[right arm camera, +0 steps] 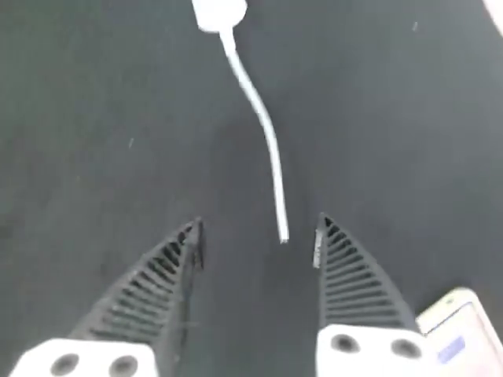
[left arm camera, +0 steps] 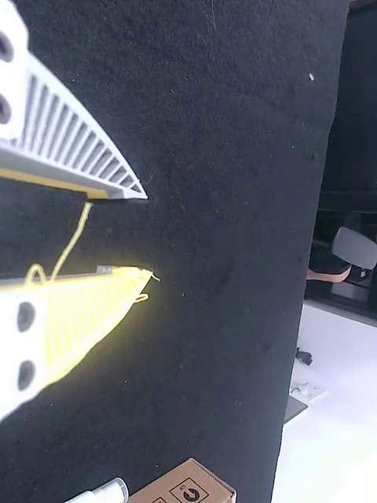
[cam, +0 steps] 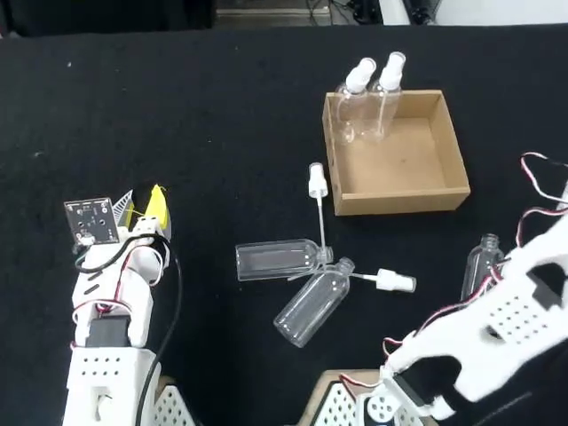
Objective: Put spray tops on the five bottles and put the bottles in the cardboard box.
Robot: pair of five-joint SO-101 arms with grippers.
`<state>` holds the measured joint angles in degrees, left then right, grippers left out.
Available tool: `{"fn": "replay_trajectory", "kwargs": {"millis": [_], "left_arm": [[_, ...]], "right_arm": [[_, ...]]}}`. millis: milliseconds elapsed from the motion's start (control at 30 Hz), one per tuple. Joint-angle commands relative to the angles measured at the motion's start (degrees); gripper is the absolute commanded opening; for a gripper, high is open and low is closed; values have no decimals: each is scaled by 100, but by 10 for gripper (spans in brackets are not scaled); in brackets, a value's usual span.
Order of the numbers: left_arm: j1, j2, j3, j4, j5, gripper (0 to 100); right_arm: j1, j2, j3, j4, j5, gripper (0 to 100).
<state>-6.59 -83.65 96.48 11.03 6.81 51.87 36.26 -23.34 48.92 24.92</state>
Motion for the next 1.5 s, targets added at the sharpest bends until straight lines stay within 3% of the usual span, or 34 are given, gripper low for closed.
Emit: {"fn": "replay_trajectory", "kwargs": {"millis": [0, 733, 1067, 1467], "left_arm": [[-40, -70, 136, -18, 35, 138], [-40, -70, 136, -26, 35, 138], [-31, -70, 136, -26, 35, 138], [-31, -62, 136, -18, 35, 138]], "right_arm": [[-132, 356, -1165, -141, -9, 170], [-844, 4444, -7143, -211, -9, 173], [-774, 4611, -6492, -1266, 9, 172], [-440, 4646, -5833, -1732, 26, 170]]}}
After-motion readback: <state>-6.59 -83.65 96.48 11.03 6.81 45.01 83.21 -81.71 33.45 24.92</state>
